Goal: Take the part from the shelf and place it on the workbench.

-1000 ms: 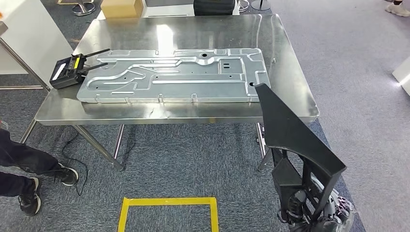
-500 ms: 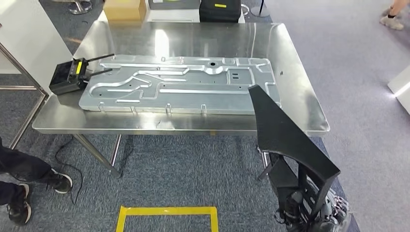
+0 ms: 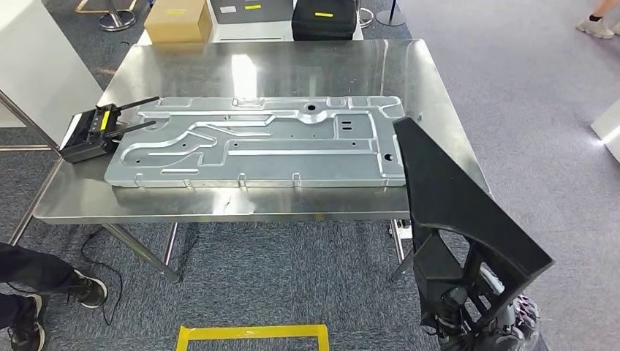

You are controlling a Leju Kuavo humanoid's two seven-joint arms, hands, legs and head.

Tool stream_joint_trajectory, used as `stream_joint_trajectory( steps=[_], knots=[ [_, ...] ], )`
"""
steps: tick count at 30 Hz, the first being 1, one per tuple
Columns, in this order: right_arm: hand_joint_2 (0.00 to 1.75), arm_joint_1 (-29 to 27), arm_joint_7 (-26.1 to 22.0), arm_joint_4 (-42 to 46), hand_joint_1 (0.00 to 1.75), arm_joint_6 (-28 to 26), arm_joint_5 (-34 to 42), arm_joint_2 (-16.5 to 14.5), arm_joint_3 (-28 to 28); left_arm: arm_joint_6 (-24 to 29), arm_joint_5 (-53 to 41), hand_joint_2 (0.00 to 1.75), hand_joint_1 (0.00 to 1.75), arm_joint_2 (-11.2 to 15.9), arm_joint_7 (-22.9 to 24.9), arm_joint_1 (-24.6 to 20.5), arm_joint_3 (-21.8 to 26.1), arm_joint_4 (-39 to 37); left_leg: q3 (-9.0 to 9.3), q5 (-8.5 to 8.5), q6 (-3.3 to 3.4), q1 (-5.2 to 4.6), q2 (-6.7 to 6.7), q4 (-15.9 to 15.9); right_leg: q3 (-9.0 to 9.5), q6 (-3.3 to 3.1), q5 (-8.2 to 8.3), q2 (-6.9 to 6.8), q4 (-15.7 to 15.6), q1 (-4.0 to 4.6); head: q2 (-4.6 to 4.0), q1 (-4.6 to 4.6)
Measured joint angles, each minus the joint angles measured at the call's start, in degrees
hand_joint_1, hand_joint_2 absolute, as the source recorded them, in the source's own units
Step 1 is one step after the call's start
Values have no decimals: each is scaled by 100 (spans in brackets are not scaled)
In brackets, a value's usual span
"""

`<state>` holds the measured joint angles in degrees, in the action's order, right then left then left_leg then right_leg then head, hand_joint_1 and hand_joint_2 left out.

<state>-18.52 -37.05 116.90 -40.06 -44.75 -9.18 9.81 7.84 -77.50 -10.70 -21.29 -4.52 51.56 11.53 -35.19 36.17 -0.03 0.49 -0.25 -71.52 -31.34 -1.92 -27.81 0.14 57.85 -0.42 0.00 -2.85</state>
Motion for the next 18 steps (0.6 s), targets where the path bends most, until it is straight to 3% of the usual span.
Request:
stream_joint_trajectory(
  steps=[1, 2, 4, 5, 7, 8, 11, 13, 15, 16, 17, 18],
  knots=[
    [175, 5, -3, 36, 175, 0, -10, 0, 0, -1, -6, 175, 0, 1, 9, 4, -2, 1, -161, 18, -25, 22, 1, -174, 33, 10, -33, 4, 1, -7, 0, -1],
    [175, 16, -4, 84, 175, 0, -24, 0, 0, -2, -15, 175, 0, 1, 17, 9, -4, 0, -232, -85, -44, 40, 2, -159, 77, 26, -70, 11, 2, -18, 0, 0],
    [175, 60, -4, 209, 175, 0, -46, 0, 0, -3, -37, 175, 0, 5, 34, 12, -12, 1, -89, -604, -83, 76, 5, 449, 196, 87, -161, 20, 11, -55, 0, 1],
    [175, 87, -4, 267, 175, 0, -54, 0, 0, -4, -46, 175, 0, 5, 40, 14, -19, -2, 15, -763, -102, 75, 7, 785, 254, 127, -209, 23, 23, -70, 0, 1],
    [175, 130, -5, 351, 175, 0, -60, 0, 0, -7, -59, 175, 0, 5, 47, 0, -34, -8, 136, -810, -57, 57, 23, 1146, 303, 219, -296, 21, 43, -72, 1, 14],
    [175, 140, -5, 382, 175, 0, -63, 1, -1, -8, -62, 175, 0, 6, 49, 0, -40, -10, 139, -754, -3, 44, 29, 1144, 317, 263, -314, 21, 71, -61, 1, 19],
    [175, 176, -6, 494, 175, 0, -73, 2, -4, -10, -70, 175, 0, 13, 48, 5, -63, -10, 250, -854, 158, 53, 28, 1179, 323, 357, -370, 10, 257, -68, 0, 17],
    [175, 247, -6, 609, 175, 0, -70, 3, -13, -16, -79, 175, 0, 11, 44, -13, -90, -10, 312, -836, 211, 49, 30, 1202, 51, 386, -550, 3, 740, -77, 0, 13],
    [175, 315, -5, 726, 175, 0, -52, 9, -43, -25, -87, 175, 0, 10, 44, -28, -112, -10, 337, -792, 247, 31, 26, 1204, -420, 392, -814, 1, 1420, -67, 0, 11],
    [175, 334, -5, 770, 175, 0, -32, 15, -69, -28, -91, 175, 0, 11, 46, -30, -117, -10, 364, -762, 257, 16, 22, 1204, -612, 383, -869, 1, 1630, -62, 0, 12],
    [175, 348, -5, 808, 175, 0, -11, 23, -97, -33, -96, 175, 0, 11, 47, -30, -121, -10, 406, -724, 262, -1, 15, 1205, -719, 358, -807, 1, 1661, -51, 0, 12],
    [175, 363, -6, 843, 175, 0, 10, 31, -121, -38, -102, 175, 0, 12, 49, -31, -125, -10, 463, -683, 265, -21, 8, 1207, -727, 318, -626, 1, 1495, -31, 0, 12]
  ],
)
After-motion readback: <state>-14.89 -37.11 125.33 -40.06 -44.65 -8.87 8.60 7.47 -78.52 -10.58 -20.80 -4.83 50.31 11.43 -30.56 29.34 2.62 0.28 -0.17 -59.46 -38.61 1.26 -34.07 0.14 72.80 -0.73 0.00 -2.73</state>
